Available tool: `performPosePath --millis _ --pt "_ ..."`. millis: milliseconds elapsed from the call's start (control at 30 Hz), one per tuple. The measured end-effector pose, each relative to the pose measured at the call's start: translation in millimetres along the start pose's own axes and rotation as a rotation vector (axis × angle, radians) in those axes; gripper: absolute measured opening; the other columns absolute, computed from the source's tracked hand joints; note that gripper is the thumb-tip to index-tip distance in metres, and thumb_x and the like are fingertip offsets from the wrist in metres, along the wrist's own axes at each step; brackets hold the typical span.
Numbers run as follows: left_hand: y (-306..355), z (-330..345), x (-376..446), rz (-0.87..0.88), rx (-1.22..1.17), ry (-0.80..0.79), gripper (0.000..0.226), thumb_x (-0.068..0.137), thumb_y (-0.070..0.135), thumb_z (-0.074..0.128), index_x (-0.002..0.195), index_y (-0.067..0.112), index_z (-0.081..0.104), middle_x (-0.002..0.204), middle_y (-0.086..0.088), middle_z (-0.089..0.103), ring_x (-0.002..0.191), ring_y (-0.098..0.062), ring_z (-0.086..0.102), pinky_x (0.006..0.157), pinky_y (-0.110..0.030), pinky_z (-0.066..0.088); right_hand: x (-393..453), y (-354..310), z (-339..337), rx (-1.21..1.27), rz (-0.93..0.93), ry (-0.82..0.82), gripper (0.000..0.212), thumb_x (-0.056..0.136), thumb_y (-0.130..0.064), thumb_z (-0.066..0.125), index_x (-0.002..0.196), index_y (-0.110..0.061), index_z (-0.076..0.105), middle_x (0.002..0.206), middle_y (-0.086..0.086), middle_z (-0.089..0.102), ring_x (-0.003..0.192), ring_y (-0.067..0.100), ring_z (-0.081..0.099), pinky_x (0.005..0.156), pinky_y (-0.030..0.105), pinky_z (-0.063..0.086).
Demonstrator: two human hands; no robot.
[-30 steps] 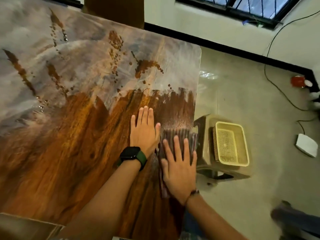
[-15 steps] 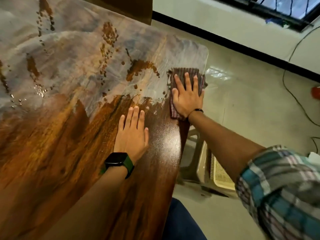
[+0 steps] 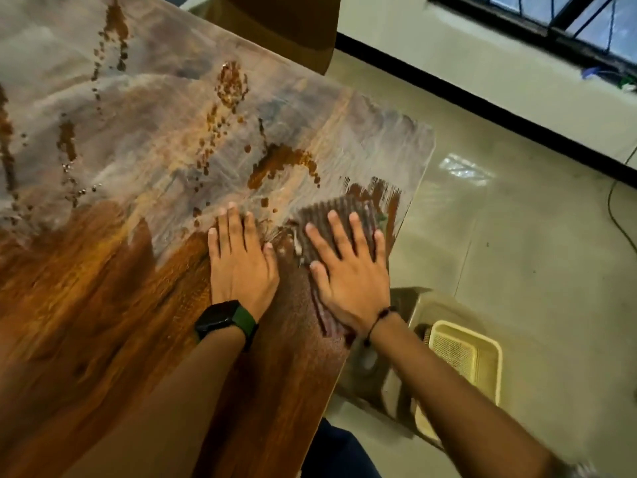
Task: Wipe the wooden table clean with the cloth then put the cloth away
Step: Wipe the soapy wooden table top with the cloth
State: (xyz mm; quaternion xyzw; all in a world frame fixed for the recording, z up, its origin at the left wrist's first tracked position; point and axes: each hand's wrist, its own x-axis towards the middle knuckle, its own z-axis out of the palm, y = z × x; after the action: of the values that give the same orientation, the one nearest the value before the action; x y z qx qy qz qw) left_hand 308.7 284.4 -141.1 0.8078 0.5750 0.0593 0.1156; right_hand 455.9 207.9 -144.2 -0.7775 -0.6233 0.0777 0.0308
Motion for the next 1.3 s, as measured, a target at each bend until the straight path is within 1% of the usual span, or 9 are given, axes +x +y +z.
performPosePath --millis 100,233,400,567,800,900,1033,1167,1300 --pt "4.8 2.3 4.9 -0.028 0.042 -0.016 0.059 0.093 0.034 0.017 0.145 0.006 0.014 0.155 -0.015 0.003 0.143 -0.028 0.001 0.112 -0.038 -0.008 84.8 57.7 -11.7 -0.026 0.146 -0.024 0.057 0.093 -0.054 0.010 0.147 -0.042 0.002 0.159 -0.003 -0.002 0.146 0.024 -0.007 0.112 0.053 -0.012" --pt "5.0 2.9 3.9 -0.003 0.040 -0.030 0.058 0.094 0.031 0.015 0.146 0.004 0.011 0.155 -0.015 0.002 0.144 -0.027 0.000 0.113 -0.036 -0.008 151.1 106.1 -31.2 0.018 0.260 -0.029 0.052 0.099 -0.049 0.019 0.149 -0.039 0.009 0.160 -0.002 0.000 0.146 0.025 -0.006 0.115 0.056 -0.005" --pt "5.5 1.1 5.0 0.021 0.055 -0.063 0.063 0.089 0.033 0.006 0.146 0.004 0.006 0.156 -0.014 -0.002 0.143 -0.025 -0.004 0.113 -0.034 -0.010 86.8 46.2 -20.0 0.017 0.215 -0.031 0.058 0.096 -0.049 0.010 0.150 -0.032 0.000 0.159 0.005 -0.006 0.145 0.031 -0.010 0.113 0.056 -0.010" --pt "8.5 1.3 8.6 -0.003 0.056 -0.093 0.064 0.089 0.033 0.004 0.146 0.006 0.000 0.155 -0.012 -0.006 0.143 -0.022 -0.008 0.111 -0.033 -0.013 6.1 -11.9 1.7 -0.040 0.034 0.013 0.059 0.092 -0.048 0.025 0.148 -0.030 0.027 0.156 0.007 0.022 0.143 0.035 0.017 0.112 0.058 0.010" --pt "11.6 -1.0 11.9 0.017 0.075 -0.087 0.063 0.089 0.033 0.004 0.145 0.006 -0.006 0.155 -0.012 -0.012 0.139 -0.018 -0.016 0.110 -0.032 -0.016 92.1 44.4 -13.0 -0.013 0.152 -0.004 0.058 0.095 -0.053 0.016 0.150 -0.036 0.004 0.159 0.003 -0.003 0.145 0.031 -0.007 0.109 0.055 -0.013" --pt "11.2 -0.7 11.5 0.012 0.074 -0.078 0.063 0.089 0.034 0.002 0.144 0.007 -0.009 0.154 -0.010 -0.015 0.135 -0.013 -0.021 0.109 -0.031 -0.018 156.5 81.2 -27.8 0.068 0.315 0.011 0.056 0.098 -0.051 0.019 0.150 -0.036 0.006 0.160 0.003 -0.004 0.145 0.031 -0.009 0.113 0.059 -0.008" --pt "12.8 -1.3 7.8 0.038 0.113 0.005 0.061 0.089 0.035 0.001 0.143 0.005 -0.002 0.154 -0.013 -0.001 0.142 -0.024 -0.003 0.112 -0.037 -0.010 184.6 88.4 -31.7 0.055 0.376 0.006 0.056 0.098 -0.048 0.019 0.151 -0.034 0.008 0.160 0.002 -0.003 0.145 0.033 -0.008 0.113 0.059 -0.006" --pt "61.8 5.7 12.3 0.170 0.082 0.093 0.059 0.090 0.031 0.022 0.140 -0.001 0.021 0.148 -0.020 0.023 0.137 -0.028 0.015 0.109 -0.050 0.008 137.7 69.8 -30.2 0.070 0.286 0.012 0.056 0.098 -0.049 0.016 0.151 -0.034 0.003 0.160 0.002 -0.005 0.145 0.029 -0.011 0.113 0.057 -0.008" --pt "91.8 16.6 11.6 0.406 0.136 -0.002 0.061 0.086 0.033 0.028 0.138 0.000 0.032 0.144 -0.019 0.036 0.135 -0.027 0.021 0.114 -0.037 -0.001 65.5 52.8 -16.9 -0.034 0.080 -0.002 0.060 0.086 -0.054 -0.005 0.144 -0.039 -0.012 0.159 -0.001 -0.007 0.145 0.027 -0.011 0.110 0.051 -0.014"
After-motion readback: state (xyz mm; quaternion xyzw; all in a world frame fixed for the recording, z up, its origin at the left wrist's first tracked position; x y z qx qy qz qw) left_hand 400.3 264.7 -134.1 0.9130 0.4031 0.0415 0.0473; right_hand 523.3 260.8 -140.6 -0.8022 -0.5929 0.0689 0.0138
